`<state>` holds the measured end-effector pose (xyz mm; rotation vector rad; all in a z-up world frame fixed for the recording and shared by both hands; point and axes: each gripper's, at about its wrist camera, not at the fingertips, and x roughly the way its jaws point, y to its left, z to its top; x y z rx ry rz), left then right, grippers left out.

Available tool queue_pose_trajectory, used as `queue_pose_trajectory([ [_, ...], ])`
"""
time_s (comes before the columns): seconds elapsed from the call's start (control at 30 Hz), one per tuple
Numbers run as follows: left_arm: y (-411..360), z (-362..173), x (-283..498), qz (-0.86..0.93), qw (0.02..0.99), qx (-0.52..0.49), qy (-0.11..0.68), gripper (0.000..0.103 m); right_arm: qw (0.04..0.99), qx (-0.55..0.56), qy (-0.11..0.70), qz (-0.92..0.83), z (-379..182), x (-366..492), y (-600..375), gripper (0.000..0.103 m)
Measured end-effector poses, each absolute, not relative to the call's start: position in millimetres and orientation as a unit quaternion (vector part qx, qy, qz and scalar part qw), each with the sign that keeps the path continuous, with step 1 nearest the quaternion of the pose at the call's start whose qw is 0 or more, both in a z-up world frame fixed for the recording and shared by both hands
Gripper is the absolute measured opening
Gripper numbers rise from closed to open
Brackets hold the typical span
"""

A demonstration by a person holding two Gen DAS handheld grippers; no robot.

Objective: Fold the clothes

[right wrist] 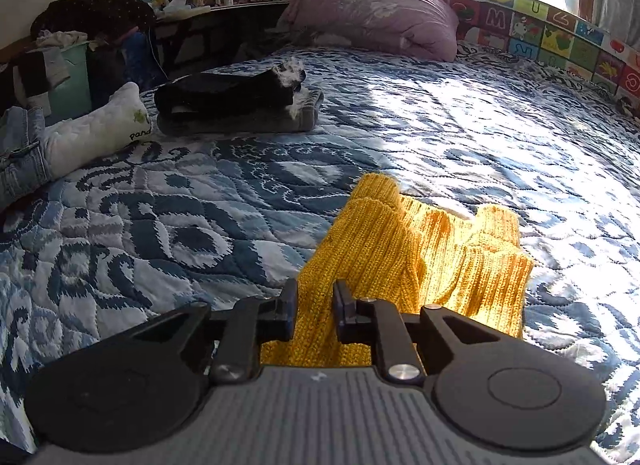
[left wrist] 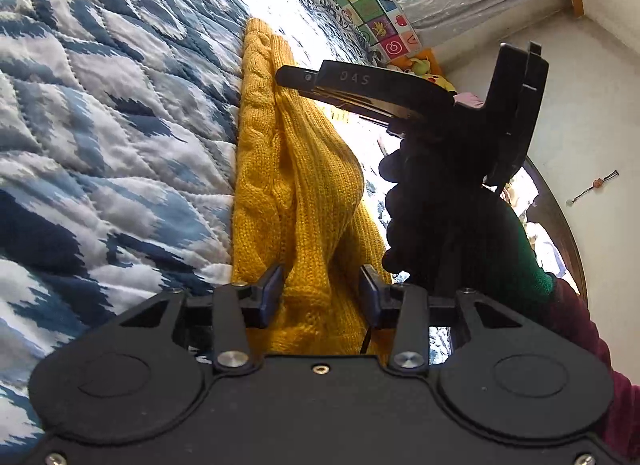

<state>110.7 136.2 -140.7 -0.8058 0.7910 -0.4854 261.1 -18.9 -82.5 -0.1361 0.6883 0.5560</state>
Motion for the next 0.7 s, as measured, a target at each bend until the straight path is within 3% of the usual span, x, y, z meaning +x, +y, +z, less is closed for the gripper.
queue_pose_trajectory([
  [0.2, 130, -132, 106, -0.229, 0.837, -0.338, 0.364, 0.041, 0.924, 0.015, 0.298, 0.240, -52, 234, -103, 0.019],
  [0.4, 117, -103, 87, -0.172, 0.912, -0.208, 0.310, 0.046, 0.921, 0.078, 0.314, 0.216, -68, 189, -179, 0.022],
  [0.53, 100, -85, 84, -0.130, 0.954, -0.114, 0.243, 0.035, 0.921, 0.072, 0.309, 0.226, -84, 156, -190, 0.023],
  [0.7, 68, -75, 128, -0.143, 0.960, -0.059, 0.235, 0.025, 0.919, 0.022, 0.296, 0.261, -91, 148, -158, 0.023],
])
